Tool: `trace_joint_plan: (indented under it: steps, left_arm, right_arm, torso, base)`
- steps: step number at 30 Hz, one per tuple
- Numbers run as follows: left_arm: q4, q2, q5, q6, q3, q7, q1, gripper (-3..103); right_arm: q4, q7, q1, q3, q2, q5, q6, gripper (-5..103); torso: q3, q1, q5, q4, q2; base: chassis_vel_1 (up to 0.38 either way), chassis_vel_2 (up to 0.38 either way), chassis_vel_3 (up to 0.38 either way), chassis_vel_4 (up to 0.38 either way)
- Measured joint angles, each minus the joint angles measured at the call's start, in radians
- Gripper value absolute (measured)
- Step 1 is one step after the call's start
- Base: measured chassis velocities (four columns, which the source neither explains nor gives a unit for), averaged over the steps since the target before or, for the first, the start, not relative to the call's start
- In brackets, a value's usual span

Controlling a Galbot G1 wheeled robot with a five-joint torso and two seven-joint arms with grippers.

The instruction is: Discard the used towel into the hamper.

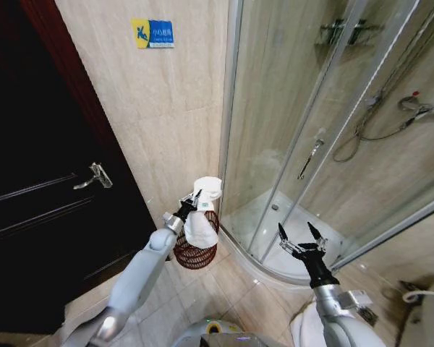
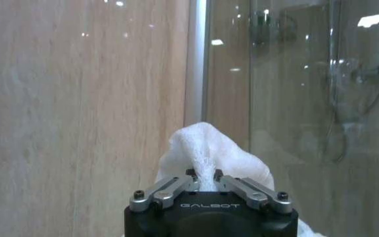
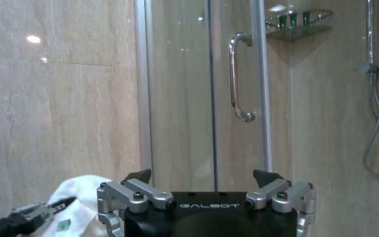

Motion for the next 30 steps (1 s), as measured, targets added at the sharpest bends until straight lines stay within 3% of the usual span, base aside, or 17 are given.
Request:
trace_joint_plan:
  steps: [5, 18, 23, 30]
  left_arm:
    - [0.166, -0.068, 0.059, -0.073, -0.017, 0.010, -0.082, 5]
    - [0.362, -0.142, 0.135, -0.100, -0.091, -0.016, -0.130, 5]
    - [0.501, -0.168, 0.152, -0.132, -0.129, 0.016, -0.164, 5]
    - [0.524, -0.193, 0.127, -0.098, -0.142, 0.029, -0.147, 5]
  right_arm:
    - [-0.016, -0.001, -0.003, 0.001, -0.002, -0.001, 0.016, 100]
    - [-0.043, -0.001, 0.006, -0.002, -0.018, 0.008, 0.029, 100]
    - [-0.044, -0.001, 0.008, -0.004, -0.018, 0.009, 0.028, 100]
    - [-0.042, -0.001, 0.009, -0.002, -0.016, 0.010, 0.026, 100]
  torso:
    - [0.000, 0.000, 0.0002, -0.0001, 0.000]
    - [0.000, 0.000, 0.0002, 0.0001, 0.000]
    - [0.000, 0.000, 0.0001, 0.0002, 0.000]
    - [0.000, 0.000, -0.0001, -0.0001, 0.000]
  base:
    - [0.000, 0.000, 0.000, 0.000]
    - [0.000, 0.000, 0.000, 0.000]
    - [0.000, 0.000, 0.000, 0.000]
    - [0.000, 0.000, 0.000, 0.000]
